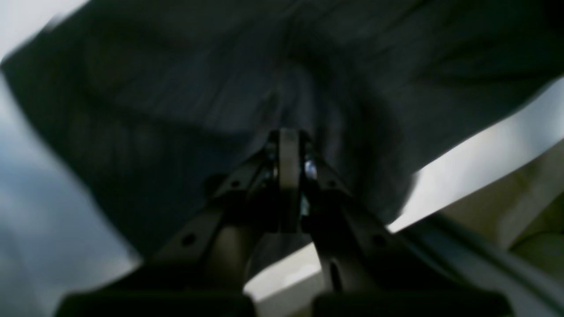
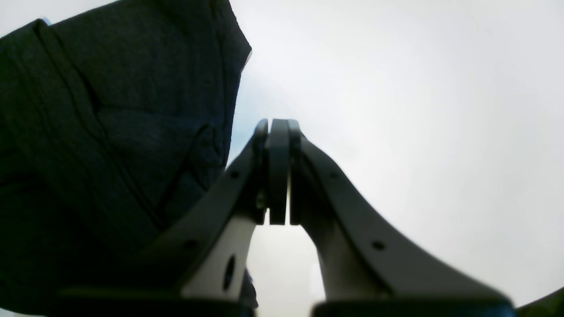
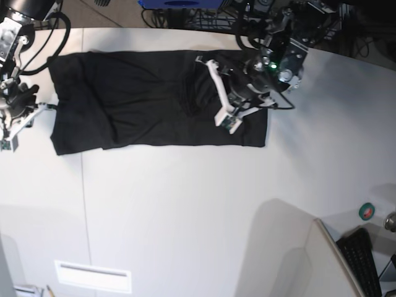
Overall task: Layout the t-shirt on the table in an organized manner, then fold the t-shirt properly
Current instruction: 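Lay the folded end down and press it flat with the left gripper, then press and smooth the folded end with the left gripper, then withdraw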
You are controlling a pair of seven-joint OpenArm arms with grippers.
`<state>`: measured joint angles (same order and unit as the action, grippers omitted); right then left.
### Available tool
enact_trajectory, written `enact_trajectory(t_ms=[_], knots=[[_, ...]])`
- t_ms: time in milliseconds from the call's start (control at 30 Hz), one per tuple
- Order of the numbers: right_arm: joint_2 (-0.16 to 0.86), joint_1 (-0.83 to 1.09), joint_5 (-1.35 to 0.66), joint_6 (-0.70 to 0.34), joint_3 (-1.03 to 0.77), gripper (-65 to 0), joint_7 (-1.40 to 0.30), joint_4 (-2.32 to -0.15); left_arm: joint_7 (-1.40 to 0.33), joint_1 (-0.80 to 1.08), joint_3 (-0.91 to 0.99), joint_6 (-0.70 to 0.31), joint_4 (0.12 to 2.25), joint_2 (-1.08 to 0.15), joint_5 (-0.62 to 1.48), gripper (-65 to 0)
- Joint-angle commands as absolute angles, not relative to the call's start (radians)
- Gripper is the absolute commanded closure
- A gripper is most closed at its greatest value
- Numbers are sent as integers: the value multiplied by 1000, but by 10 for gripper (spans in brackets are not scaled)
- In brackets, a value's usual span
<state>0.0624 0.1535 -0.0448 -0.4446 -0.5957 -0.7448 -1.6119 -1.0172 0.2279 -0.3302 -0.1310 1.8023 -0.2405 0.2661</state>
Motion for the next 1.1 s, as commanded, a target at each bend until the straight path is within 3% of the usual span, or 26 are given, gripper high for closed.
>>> enact_trajectory(t_ms=[0,533,1067], knots=[[76,147,-45,-444,-599,0,-728,-1626,-1006,229,-315,-137,1814,-243,278,0],[76,143,-45,-444,-599,0,-728,-1626,-1004,117,-239,-137,1636,-208,277,0],[76,143,-45,-444,-599,0,-728,-1626,-1000,-136,-357,-137,1394,-65,277,0]])
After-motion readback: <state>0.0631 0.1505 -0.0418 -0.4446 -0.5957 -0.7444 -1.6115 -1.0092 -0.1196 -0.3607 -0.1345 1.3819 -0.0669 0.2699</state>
